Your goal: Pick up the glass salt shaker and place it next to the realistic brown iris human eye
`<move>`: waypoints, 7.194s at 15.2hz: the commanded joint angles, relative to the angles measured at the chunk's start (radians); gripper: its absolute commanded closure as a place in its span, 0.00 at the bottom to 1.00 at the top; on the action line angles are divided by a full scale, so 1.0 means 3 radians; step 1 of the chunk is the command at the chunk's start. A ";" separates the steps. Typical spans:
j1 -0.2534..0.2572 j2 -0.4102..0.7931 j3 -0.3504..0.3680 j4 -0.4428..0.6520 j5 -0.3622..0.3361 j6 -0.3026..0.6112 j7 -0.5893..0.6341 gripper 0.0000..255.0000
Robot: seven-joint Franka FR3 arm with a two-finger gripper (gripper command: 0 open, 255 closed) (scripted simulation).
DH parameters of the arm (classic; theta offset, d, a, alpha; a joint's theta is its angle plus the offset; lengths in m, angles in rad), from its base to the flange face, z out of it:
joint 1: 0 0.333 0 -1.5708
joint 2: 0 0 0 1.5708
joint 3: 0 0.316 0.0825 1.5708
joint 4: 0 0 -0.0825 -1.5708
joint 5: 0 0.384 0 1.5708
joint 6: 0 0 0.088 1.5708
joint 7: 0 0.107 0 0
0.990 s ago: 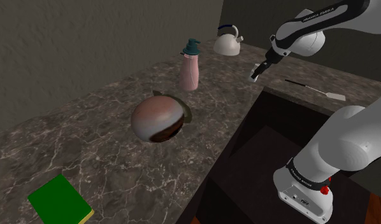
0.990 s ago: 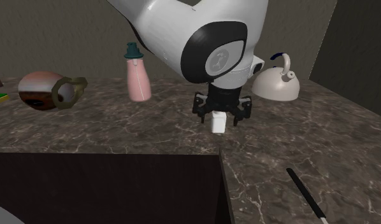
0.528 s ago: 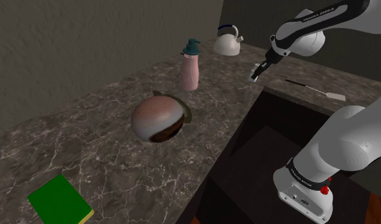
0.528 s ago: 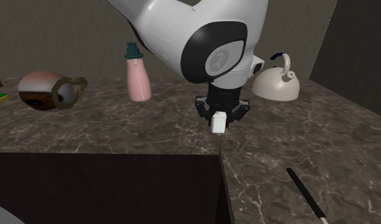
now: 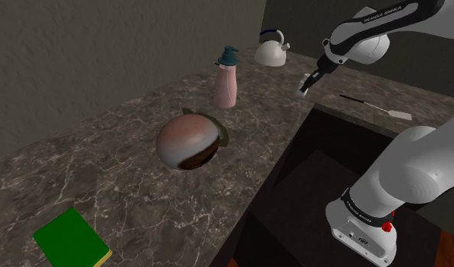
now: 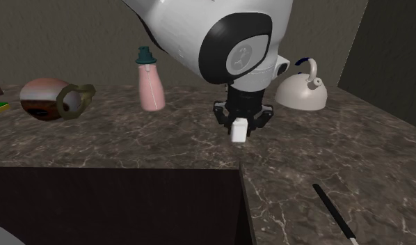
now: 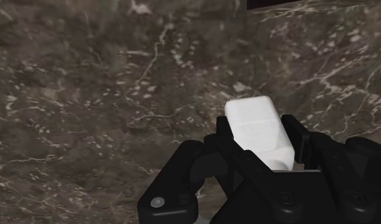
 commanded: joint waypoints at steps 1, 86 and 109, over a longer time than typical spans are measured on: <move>-0.0034 -0.0061 0.0039 0.0040 -0.0048 -0.0095 0.0048 1.00; 0.0184 -0.0774 0.4390 0.1348 0.0443 -0.1804 0.4446 1.00; 0.0154 -0.0595 0.4860 0.0645 0.0485 -0.0895 0.4733 1.00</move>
